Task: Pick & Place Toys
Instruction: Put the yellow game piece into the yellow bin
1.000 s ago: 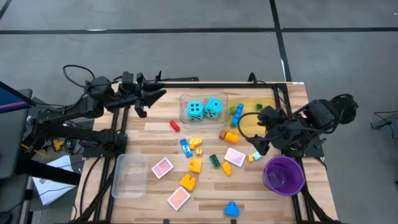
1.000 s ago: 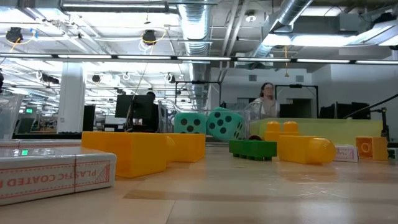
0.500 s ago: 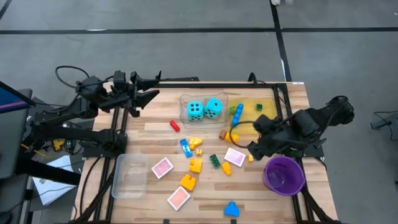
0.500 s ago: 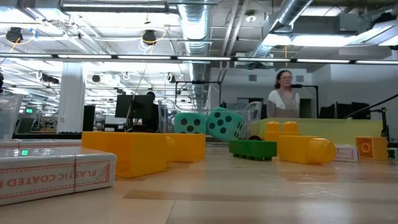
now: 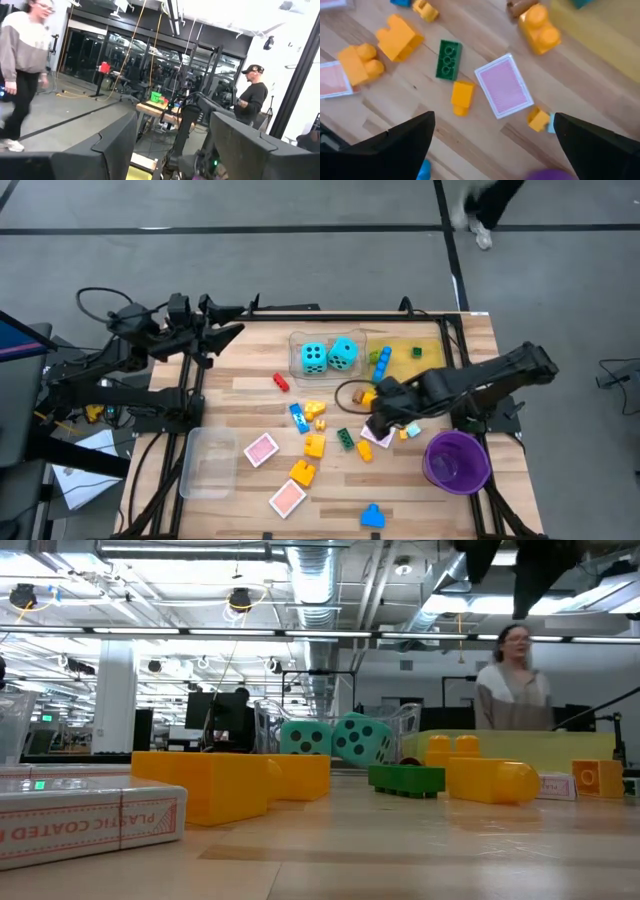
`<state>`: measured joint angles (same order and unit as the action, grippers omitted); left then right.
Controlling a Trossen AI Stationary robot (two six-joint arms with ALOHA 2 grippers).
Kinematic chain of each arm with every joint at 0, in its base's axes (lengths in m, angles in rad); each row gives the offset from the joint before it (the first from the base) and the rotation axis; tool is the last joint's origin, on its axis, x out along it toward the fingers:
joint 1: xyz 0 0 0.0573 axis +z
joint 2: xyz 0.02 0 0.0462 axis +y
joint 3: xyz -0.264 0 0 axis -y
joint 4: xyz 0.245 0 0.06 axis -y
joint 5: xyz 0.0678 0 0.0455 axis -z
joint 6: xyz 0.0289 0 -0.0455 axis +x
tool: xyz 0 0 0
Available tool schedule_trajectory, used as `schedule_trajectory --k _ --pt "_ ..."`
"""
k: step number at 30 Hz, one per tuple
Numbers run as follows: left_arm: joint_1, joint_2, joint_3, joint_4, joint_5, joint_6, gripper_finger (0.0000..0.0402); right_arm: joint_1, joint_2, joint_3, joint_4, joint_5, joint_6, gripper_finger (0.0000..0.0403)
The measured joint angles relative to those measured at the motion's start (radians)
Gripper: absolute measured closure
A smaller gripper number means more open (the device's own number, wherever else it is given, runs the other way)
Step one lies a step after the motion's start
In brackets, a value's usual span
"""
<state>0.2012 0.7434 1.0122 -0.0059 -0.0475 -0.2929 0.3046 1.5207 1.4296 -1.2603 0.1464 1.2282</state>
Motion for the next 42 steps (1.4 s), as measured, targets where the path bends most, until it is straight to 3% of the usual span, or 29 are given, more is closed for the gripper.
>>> schedule_trajectory --k 7,14,20,32,42 --pt "0.000 -0.022 0.000 -0.024 -0.001 0.017 0.0153 0.002 0.135 0.001 0.062 -0.070 0.097 0.0027" --pt "0.000 -0.034 0.000 -0.070 -0.007 0.020 0.0152 0.049 0.287 0.002 0.281 -0.120 0.198 0.0047" --pt "0.000 -0.037 0.000 -0.083 -0.008 0.024 0.0155 0.085 0.392 0.006 0.274 -0.147 0.292 0.0063" --pt "0.000 -0.031 0.000 -0.081 -0.008 0.026 0.0160 0.097 0.432 0.007 0.231 -0.058 0.339 0.0075" --pt "0.000 -0.028 0.000 -0.080 -0.008 0.026 0.0160 0.049 0.432 0.007 0.247 -0.041 0.250 0.0075"
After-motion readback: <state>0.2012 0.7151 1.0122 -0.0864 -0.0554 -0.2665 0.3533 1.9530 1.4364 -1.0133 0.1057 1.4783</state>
